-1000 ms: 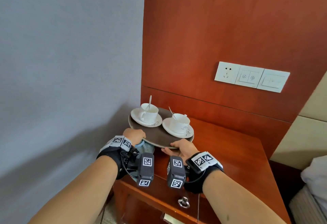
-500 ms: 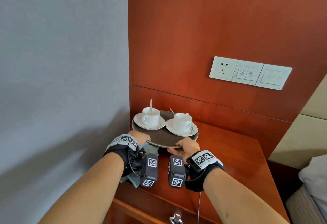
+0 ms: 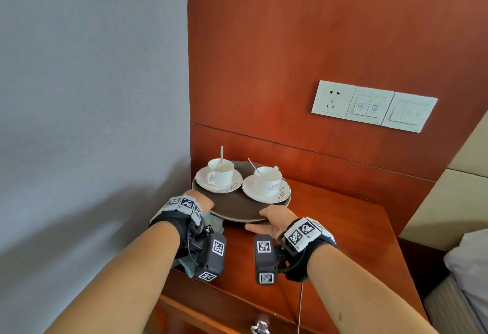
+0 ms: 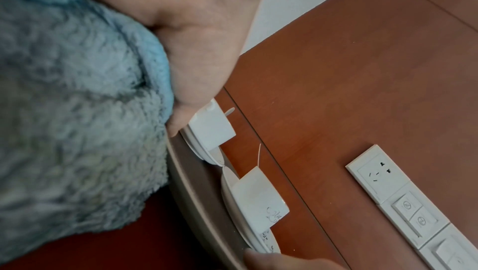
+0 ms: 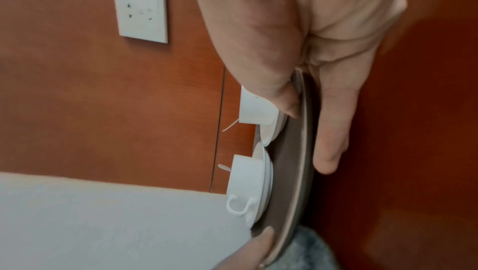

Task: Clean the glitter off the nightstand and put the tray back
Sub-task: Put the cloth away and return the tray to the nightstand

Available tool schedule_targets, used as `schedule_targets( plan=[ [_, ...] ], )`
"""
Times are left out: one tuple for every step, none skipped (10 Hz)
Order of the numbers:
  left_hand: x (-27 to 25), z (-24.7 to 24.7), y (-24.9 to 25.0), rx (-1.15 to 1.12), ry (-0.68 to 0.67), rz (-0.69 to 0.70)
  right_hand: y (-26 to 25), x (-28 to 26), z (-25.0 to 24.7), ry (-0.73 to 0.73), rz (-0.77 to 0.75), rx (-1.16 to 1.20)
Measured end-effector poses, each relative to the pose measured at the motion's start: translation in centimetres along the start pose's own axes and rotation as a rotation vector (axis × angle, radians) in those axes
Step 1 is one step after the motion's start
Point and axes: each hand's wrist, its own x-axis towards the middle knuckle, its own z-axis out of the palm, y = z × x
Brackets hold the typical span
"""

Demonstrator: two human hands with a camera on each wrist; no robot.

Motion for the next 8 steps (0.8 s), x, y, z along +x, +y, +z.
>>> schedule_targets(
  plan=[
    [-0.7,-0.8,0.7,0.104,-0.010,-0.026,0.2,-0.3,-0.2,-0.010,0.007,-0.090],
    [0.3,-0.5,-0.3,0.227,-0.035,-0.029,0.2,-0.8,0.0,-0.010,0.023,-0.085],
    [1.3,-0.6,-1.1,0.364,-0.111,0.071,0.2,-0.9,0.3,0.037,0.017,-0.086],
    [1.3,-1.1,-1.4,0.444,-0.152,0.085,0.4,-0.8,0.7,0.081,0.014,0.029],
    [1.6,-1.1,-2.2,0.340,-0.154,0.125,0.4,-1.5,1.0,0.082,-0.005,0.065],
    [1.3,-1.1,-2.7,0.274,-0.110,0.106,-0.1,-3.2,1.3,0.108,0.020,0.079],
    [-0.3,-1.0,-2.0,0.234,-0.113,0.122,-0.8,-5.5,0.4,0.097,0.064,0.147],
    [-1.6,0.3,-1.0,0.258,-0.164,0.132,-0.6,-7.4,-1.7,0.099,0.123,0.184]
  ],
)
